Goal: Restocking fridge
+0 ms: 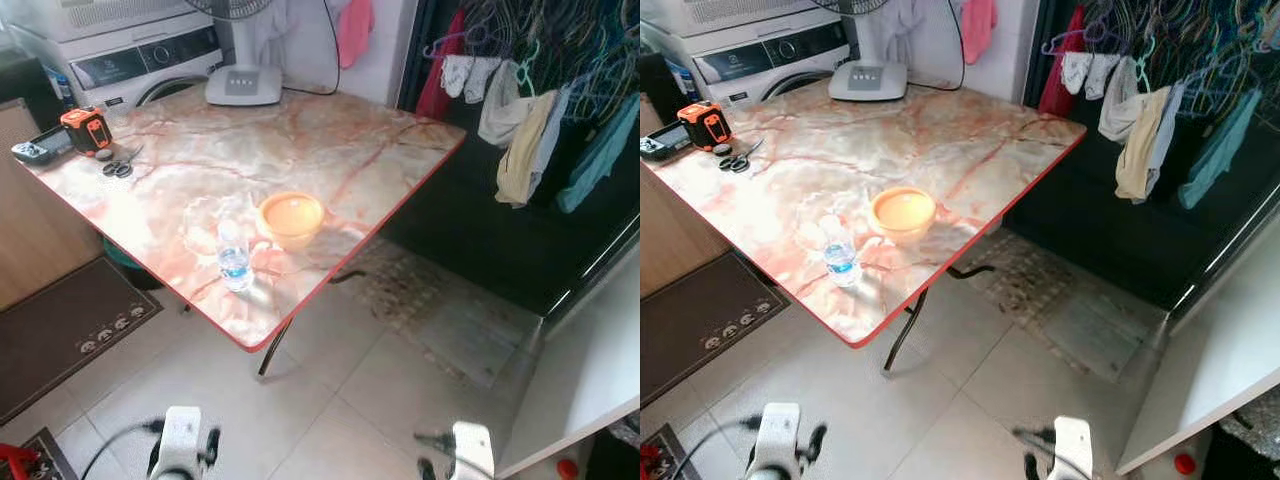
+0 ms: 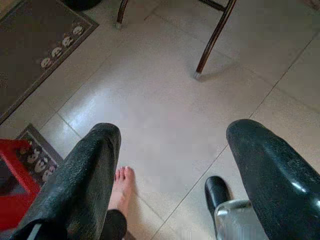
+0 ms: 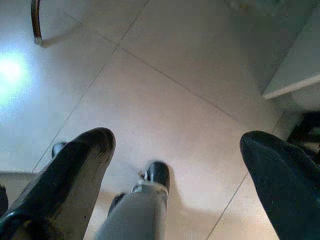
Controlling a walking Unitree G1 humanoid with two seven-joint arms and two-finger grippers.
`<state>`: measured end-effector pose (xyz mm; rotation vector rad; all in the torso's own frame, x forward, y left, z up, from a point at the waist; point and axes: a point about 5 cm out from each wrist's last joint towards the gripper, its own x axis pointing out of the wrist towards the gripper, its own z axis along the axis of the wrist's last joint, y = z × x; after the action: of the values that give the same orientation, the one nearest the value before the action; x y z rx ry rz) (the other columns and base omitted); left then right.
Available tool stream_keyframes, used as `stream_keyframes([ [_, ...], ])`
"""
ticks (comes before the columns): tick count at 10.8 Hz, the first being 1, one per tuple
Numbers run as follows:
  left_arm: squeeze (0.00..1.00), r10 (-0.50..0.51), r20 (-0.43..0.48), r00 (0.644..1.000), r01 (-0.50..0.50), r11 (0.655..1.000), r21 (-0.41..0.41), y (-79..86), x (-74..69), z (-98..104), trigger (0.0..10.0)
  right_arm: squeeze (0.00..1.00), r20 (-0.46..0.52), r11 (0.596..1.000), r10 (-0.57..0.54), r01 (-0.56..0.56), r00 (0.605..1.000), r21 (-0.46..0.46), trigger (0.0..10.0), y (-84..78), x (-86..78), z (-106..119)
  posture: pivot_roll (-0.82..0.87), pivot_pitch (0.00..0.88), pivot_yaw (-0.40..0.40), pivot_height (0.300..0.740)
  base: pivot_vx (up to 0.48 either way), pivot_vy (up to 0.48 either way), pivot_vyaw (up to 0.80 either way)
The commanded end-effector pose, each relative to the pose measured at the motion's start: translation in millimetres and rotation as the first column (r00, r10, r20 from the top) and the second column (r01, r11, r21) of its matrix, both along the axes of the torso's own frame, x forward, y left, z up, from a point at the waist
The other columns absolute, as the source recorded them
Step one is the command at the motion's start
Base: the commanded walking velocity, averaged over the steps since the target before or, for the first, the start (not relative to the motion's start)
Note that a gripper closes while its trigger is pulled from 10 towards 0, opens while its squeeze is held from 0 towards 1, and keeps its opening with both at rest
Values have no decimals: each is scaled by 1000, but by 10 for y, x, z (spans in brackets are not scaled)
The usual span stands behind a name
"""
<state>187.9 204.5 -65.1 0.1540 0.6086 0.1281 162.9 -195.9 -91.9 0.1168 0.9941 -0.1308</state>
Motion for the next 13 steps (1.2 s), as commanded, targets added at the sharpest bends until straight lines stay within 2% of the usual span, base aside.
stream_keyframes([
  [1,0,16,-11,1000,-16,1000,-2,22,-89,-35,10000,0,-9,1000,-12,12,1000,7,10000,11,-61,-25,49,38,10,740,0,0,0],
  [2,0,37,-3,999,-37,998,-41,29,-184,-62,10000,0,-25,1000,-27,27,999,10,10000,15,-173,-66,37,58,17,740,0,0,0],
  [4,0,60,55,997,-59,998,-6,47,-275,-45,10000,0,-31,1000,-29,29,999,10,10000,1,-286,-98,52,98,11,740,0,0,0],
  [5,0,-24,84,996,16,995,98,28,-308,-21,10000,0,-46,1000,-27,27,999,6,10000,-16,-362,-119,65,115,7,740,0,0,0],
  [6,0,-104,497,861,30,988,154,56,294,704,10000,0,-52,1000,-22,22,998,6,10000,-18,-391,-127,66,118,9,740,0,0,0],
  [7,0,-171,666,726,39,977,208,41,440,1241,10000,0,-64,999,-37,37,997,7,10000,-21,-454,-145,67,112,13,740,0,0,0],
  [8,0,-204,699,686,38,969,245,72,465,1359,10000,0,-71,999,-43,43,997,9,10000,-16,-502,-158,68,105,15,740,0,0,0],
  [9,0,-212,731,649,41,969,244,81,523,1454,10000,0,-84,999,-51,52,995,12,10000,2,-553,-175,67,94,18,740,0,0,0],
  [10,0,-250,756,605,65,962,266,-28,555,1669,10000,0,-96,998,-56,58,994,15,10000,31,-621,-195,70,81,18,740,0,0,0],
  [11,0,-246,773,585,61,964,260,-101,540,1852,10000,0,-101,998,-59,60,993,14,10000,41,-653,-203,77,77,14,740,0,0,0],
  [12,0,-244,807,537,49,965,259,-160,560,2062,10000,0,-103,998,-62,64,993,12,10000,46,-683,-209,87,76,11,740,0,0,0],
  [13,0,-247,858,451,68,968,243,-262,635,2342,10000,0,-107,998,-55,56,993,8,10000,49,-705,-214,114,78,0,740,0,0,0],
])
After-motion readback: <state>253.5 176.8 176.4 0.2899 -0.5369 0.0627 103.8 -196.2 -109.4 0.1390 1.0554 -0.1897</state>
